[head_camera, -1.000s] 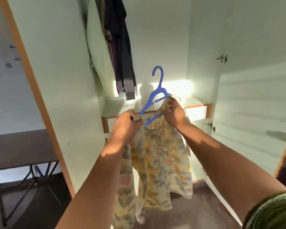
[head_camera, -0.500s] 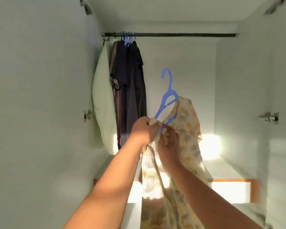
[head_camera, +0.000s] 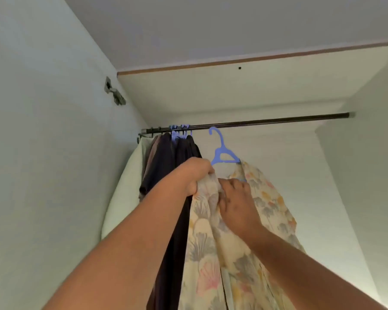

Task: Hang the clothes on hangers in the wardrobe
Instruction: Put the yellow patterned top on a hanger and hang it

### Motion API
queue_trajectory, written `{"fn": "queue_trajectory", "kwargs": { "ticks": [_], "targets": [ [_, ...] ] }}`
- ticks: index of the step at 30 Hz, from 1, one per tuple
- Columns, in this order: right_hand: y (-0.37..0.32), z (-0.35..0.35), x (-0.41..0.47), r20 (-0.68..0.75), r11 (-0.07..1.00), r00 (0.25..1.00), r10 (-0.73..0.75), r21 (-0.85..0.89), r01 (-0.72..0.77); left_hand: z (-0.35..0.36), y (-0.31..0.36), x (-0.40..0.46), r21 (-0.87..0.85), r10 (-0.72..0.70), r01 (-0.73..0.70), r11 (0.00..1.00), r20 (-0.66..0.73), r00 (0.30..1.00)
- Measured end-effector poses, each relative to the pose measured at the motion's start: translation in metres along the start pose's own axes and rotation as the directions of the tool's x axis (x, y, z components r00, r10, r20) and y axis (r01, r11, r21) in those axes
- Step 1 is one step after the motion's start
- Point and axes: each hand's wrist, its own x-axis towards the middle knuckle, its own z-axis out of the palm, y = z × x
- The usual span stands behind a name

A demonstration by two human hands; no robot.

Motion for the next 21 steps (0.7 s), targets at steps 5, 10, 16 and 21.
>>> {"fn": "queue_trajectory", "kwargs": {
  "ticks": [5,10,16,21],
  "targets": [
    [0.024,0.041,0.060,0.077,0.993,0.997,-0.031,-0.108,0.039,-0.002,0.014,0.074,0.179,0.048,-0.034,0.983,-0.070,0.996],
    [0.052,0.085,0.105,0.156,0.996,0.986,-0.063,0.070,0.053,-0.008,0.020,0.137,0.528,0.236,-0.108,0.842,-0.181,0.955],
    [0.083,0.137,0.146,0.210,0.988,0.974,-0.085,0.146,0.055,-0.004,0.009,0.205,0.676,0.430,-0.126,0.726,-0.304,0.850],
    [0.110,0.161,0.186,0.165,0.986,0.983,-0.079,0.158,0.053,0.001,0.011,0.249,0.637,0.457,-0.172,0.752,-0.315,0.832]
  ]
}}
